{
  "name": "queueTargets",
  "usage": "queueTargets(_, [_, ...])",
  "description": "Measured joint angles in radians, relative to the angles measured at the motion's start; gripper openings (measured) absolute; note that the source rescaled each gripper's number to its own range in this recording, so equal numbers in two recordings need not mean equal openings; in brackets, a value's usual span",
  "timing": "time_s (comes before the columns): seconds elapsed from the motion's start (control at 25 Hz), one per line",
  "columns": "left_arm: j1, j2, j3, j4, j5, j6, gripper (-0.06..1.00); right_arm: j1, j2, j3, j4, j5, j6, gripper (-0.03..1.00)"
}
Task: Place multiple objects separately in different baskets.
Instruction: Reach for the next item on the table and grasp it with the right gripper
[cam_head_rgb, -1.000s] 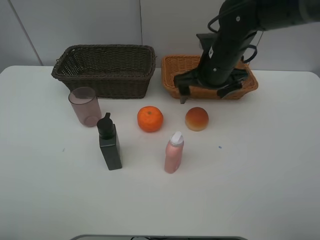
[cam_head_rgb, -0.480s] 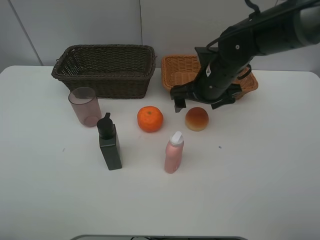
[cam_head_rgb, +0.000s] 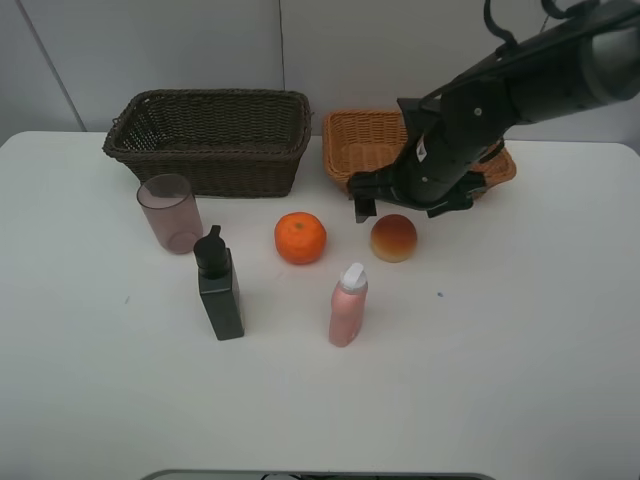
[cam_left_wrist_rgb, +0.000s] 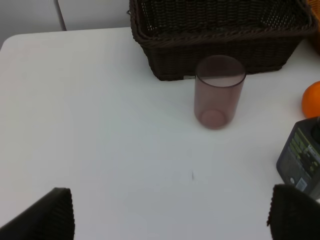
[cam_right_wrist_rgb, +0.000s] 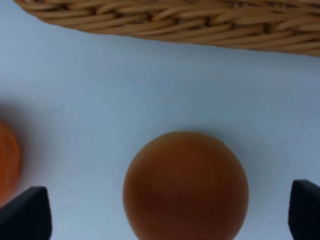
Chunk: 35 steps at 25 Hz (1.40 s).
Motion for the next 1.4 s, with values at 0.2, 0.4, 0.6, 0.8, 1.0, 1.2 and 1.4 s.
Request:
queueTargets(0.2, [0.000,0.000,0.000,0.000,0.000,0.000,1.00,-0.011,0.029,0.043,-0.030,-0.048,0.015,1.00])
queueTargets(0.4, [0.000,0.000,0.000,0.000,0.000,0.000,1.00,-0.023,0.029,0.055,-0.102,-0.087,0.086,1.00])
queueTargets(0.6, [0.000,0.000,0.000,0.000,0.000,0.000,1.00,-0.023,0.029,0.055,-0.111,-0.115,0.106,1.00])
queueTargets(0.8, [0.000,0.000,0.000,0.000,0.000,0.000,1.00,-0.023,0.054,0.056,-0.113,-0.151,0.109,1.00])
queueTargets(1.0, [0.000,0.000,0.000,0.000,0.000,0.000,1.00,-0.023,0.086,0.060,-0.113,-0.165,0.114,1.00])
queueTargets(1.2, [0.000,0.000,0.000,0.000,0.000,0.000,1.00,-0.023,0.118,0.060,-0.114,-0.200,0.128,1.00])
queueTargets(1.4, [0.000,0.000,0.000,0.000,0.000,0.000,1.00,-0.023,0.134,0.060,-0.118,-0.213,0.131,1.00])
